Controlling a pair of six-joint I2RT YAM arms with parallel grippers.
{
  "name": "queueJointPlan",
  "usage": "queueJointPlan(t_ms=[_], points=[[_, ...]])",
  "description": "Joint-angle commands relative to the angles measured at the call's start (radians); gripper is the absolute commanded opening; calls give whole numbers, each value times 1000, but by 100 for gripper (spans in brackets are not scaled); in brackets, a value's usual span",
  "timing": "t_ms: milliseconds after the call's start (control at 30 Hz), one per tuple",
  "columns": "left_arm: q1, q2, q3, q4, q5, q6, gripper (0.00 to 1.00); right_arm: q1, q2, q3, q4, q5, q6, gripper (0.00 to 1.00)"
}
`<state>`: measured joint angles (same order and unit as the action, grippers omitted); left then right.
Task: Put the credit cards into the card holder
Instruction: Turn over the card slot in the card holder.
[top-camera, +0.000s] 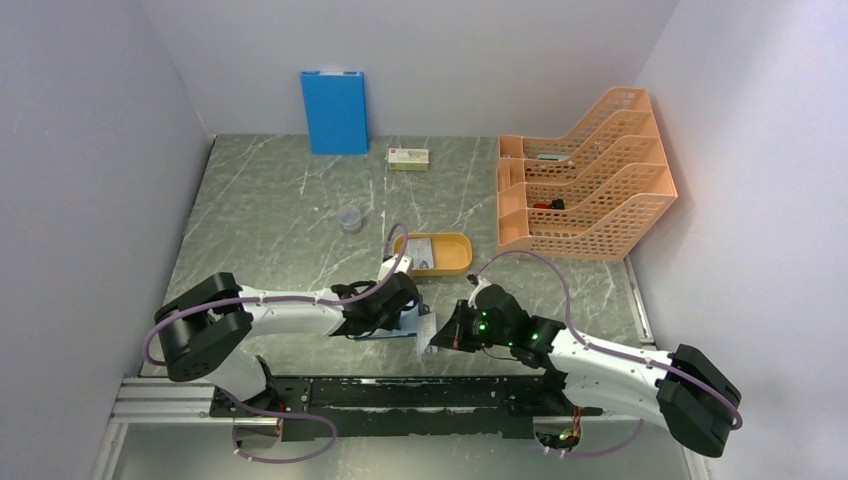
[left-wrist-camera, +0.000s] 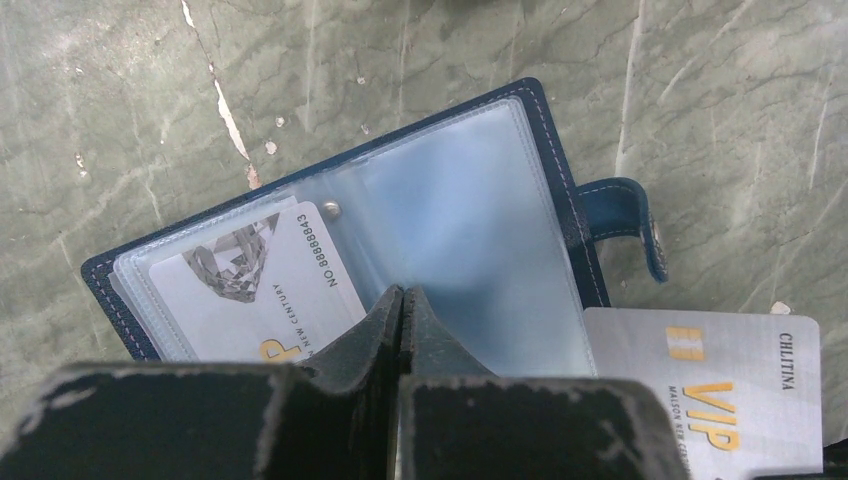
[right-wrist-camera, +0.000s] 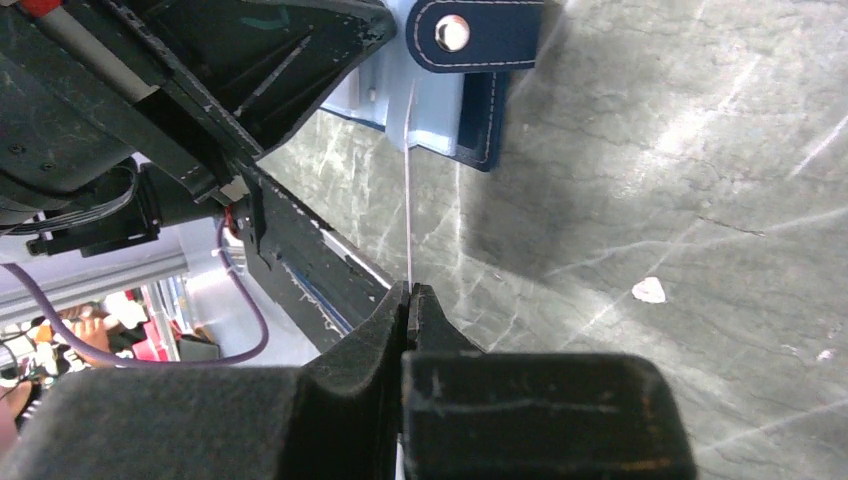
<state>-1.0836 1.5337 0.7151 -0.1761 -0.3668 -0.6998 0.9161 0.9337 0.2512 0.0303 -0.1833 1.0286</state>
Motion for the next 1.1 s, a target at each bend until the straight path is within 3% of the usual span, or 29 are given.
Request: queueJointPlan(t_ms=[0,700,900,1067], points=[[11,55,-60,-68,16,-12,5,-11,13,10,62,-34,7,0],[17,-41,10,-145,25,-1,5,-21,201,43,245,-107,13,0],[29,-21,-3,-135,21,10,5,-39,42,73,65,-11,-40,0],[36,-9,-29,-105,33,4,5,-63,4,47,-5,-72,-59,0]])
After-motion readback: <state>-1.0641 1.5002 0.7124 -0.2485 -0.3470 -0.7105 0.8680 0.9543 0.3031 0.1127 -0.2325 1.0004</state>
